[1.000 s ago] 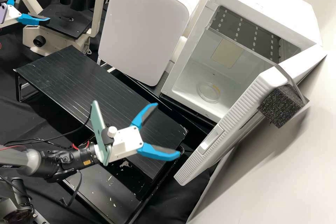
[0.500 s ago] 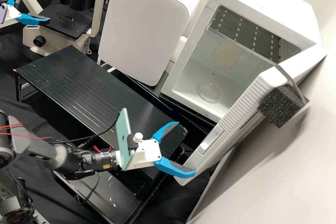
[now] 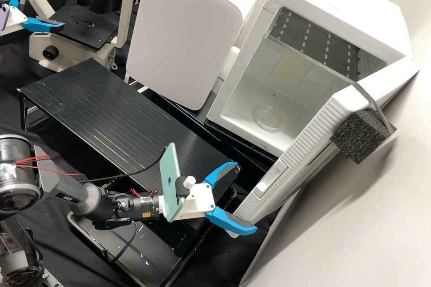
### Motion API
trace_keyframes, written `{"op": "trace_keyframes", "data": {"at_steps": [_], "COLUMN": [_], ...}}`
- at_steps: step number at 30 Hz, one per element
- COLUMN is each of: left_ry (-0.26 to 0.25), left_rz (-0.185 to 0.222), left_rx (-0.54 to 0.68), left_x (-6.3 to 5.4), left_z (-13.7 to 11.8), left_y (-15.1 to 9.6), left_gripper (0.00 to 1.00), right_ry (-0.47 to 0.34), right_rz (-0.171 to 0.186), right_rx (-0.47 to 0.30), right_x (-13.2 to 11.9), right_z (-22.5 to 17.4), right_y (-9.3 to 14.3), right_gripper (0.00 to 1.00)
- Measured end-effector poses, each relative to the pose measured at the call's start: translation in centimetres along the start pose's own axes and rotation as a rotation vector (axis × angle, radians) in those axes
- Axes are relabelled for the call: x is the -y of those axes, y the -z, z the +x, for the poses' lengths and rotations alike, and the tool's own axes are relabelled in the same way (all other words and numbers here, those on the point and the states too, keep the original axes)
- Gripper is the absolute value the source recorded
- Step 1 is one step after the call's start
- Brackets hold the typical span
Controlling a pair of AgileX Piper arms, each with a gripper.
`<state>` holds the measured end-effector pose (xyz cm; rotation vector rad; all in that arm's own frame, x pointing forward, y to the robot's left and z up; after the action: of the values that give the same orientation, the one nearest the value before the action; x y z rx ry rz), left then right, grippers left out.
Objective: Close the incubator door
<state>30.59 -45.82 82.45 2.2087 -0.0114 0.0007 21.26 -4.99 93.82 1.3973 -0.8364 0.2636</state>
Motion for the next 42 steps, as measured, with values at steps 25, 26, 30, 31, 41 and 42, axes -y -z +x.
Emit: {"op": "trace_keyframes", "data": {"at_steps": [25, 26, 30, 31, 41, 42], "left_ry": [0.0, 0.0, 0.0, 0.0, 0.0, 0.0], "left_rz": [0.0, 0.0, 0.0, 0.0, 0.0, 0.0], "left_rx": [0.0, 0.0, 0.0, 0.0, 0.0, 0.0], "left_x": [0.0, 0.0, 0.0, 0.0, 0.0, 0.0], "left_z": [0.0, 0.0, 0.0, 0.0, 0.0, 0.0], "left_y": [0.0, 0.0, 0.0, 0.0, 0.0, 0.0], "left_gripper": [1.0, 1.0, 1.0, 1.0, 1.0, 1.0], "right_ry": [0.164, 0.184, 0.244, 0.249, 0.275, 0.277], "right_rz": [0.363, 0.372, 0.393, 0.397, 0.433, 0.428], "right_rx": [-0.203, -0.227, -0.365, -0.415, -0.607, -0.611], "right_x": [-1.4, -1.4, -1.3, -1.4, -1.7, -1.6], "right_z": [-4.1, -4.3, -5.5, -5.9, -7.6, -7.7], "right_y": [3.8, 4.2, 6.5, 7.1, 9.7, 9.8], "right_gripper": [1.0, 1.0, 1.0, 1.0, 1.0, 1.0]}}
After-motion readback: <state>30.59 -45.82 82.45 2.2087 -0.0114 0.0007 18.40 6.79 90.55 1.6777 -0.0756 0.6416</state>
